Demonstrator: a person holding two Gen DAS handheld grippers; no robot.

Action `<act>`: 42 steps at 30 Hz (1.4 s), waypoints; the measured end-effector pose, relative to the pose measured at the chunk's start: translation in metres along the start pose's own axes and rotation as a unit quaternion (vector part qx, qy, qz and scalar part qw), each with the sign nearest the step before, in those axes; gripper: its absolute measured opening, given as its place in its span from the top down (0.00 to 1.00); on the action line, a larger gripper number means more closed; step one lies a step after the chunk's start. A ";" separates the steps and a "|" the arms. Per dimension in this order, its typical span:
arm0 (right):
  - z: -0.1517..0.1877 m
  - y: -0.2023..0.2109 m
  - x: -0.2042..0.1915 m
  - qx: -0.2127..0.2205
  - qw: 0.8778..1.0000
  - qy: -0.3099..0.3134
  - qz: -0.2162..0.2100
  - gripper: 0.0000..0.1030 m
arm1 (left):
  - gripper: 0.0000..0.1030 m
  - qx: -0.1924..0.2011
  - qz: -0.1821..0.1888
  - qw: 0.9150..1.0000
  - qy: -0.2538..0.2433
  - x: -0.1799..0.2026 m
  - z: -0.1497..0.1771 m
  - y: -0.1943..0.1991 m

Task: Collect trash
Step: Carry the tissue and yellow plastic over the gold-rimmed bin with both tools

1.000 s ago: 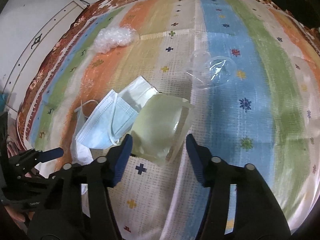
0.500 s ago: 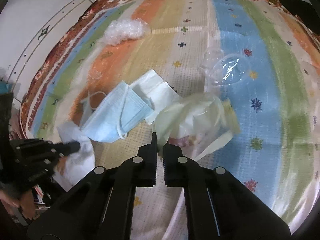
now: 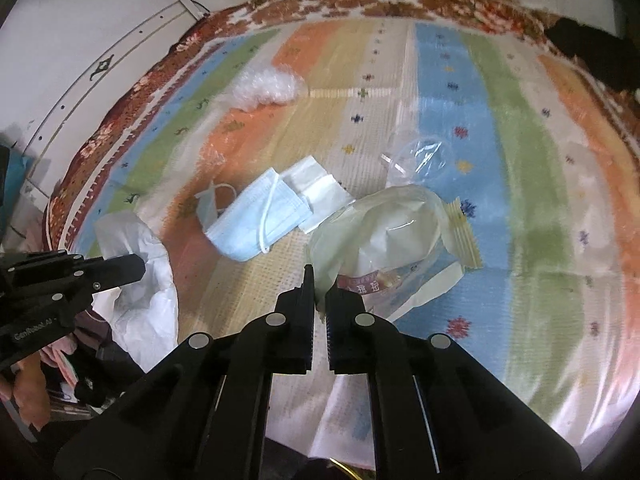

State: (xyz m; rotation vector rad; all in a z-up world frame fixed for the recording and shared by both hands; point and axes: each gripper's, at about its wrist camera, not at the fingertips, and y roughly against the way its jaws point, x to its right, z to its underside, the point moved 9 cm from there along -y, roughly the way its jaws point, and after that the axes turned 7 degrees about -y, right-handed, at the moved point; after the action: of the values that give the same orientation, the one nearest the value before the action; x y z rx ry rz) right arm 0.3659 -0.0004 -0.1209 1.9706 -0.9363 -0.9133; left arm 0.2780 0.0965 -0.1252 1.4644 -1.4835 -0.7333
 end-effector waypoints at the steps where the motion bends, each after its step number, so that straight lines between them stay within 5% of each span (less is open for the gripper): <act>1: 0.001 0.004 -0.001 0.003 1.000 0.001 -0.002 0.96 | 0.97 0.007 0.001 1.000 0.000 0.003 0.000 0.007; 19: 0.041 0.082 -0.019 0.048 0.998 0.027 -0.020 0.96 | 0.97 0.080 0.040 0.996 0.025 0.031 0.019 0.079; 42: 0.111 0.140 -0.013 0.069 0.997 0.021 -0.042 0.96 | 0.97 0.136 0.095 0.986 -0.019 0.086 0.072 0.126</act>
State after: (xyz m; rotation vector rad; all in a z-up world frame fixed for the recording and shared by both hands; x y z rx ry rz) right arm 0.2269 -0.0879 -0.0495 2.1519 -0.9207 -0.8707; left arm 0.1671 0.0151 -0.0272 1.4885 -1.7787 -0.4568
